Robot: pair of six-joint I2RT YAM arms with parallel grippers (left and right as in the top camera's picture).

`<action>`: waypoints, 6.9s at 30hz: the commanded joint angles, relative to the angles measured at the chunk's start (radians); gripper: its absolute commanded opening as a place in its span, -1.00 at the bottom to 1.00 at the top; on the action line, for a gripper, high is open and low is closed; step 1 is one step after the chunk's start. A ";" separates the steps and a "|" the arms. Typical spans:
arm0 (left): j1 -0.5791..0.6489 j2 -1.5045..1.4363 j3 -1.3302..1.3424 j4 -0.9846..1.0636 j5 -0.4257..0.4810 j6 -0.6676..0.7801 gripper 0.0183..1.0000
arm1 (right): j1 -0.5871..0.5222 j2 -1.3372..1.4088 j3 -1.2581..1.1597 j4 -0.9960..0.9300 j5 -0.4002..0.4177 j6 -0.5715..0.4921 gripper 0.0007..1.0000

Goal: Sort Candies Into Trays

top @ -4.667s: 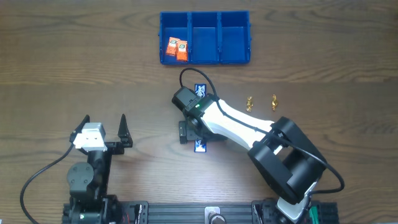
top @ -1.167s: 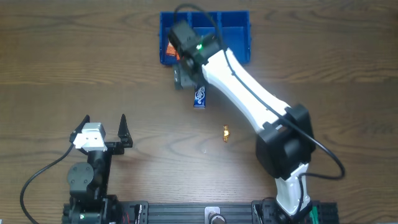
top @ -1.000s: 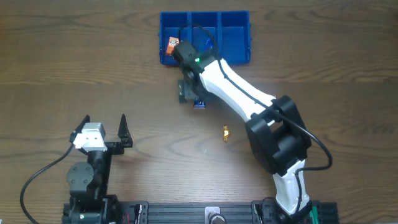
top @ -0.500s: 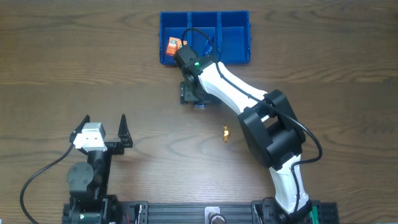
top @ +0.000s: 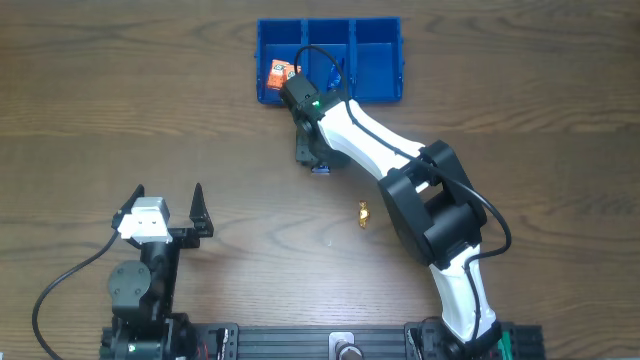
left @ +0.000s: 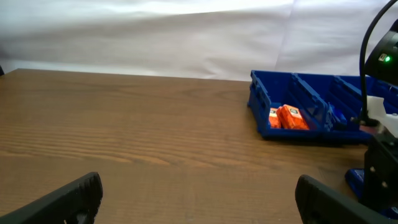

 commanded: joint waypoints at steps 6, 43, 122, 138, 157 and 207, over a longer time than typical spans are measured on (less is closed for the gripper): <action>0.003 -0.006 -0.015 -0.042 0.008 0.003 0.99 | -0.006 -0.085 0.004 -0.022 0.051 0.000 -0.67; 0.003 -0.006 -0.015 -0.042 0.008 0.003 1.00 | -0.187 0.151 0.619 0.018 0.227 -0.259 -0.73; 0.003 -0.006 -0.015 -0.042 0.008 0.003 1.00 | -0.014 -0.482 -0.650 0.077 -0.008 -0.083 1.00; 0.003 -0.006 -0.015 -0.042 0.009 0.003 1.00 | -0.023 -0.426 -0.650 0.144 -0.008 -0.082 0.64; 0.003 -0.006 -0.015 -0.042 0.008 0.003 1.00 | -0.023 -0.412 -0.650 0.150 -0.009 -0.081 -0.19; 0.003 -0.006 -0.015 -0.042 0.008 0.003 0.99 | -0.325 0.092 0.546 -0.059 0.192 -0.394 -0.82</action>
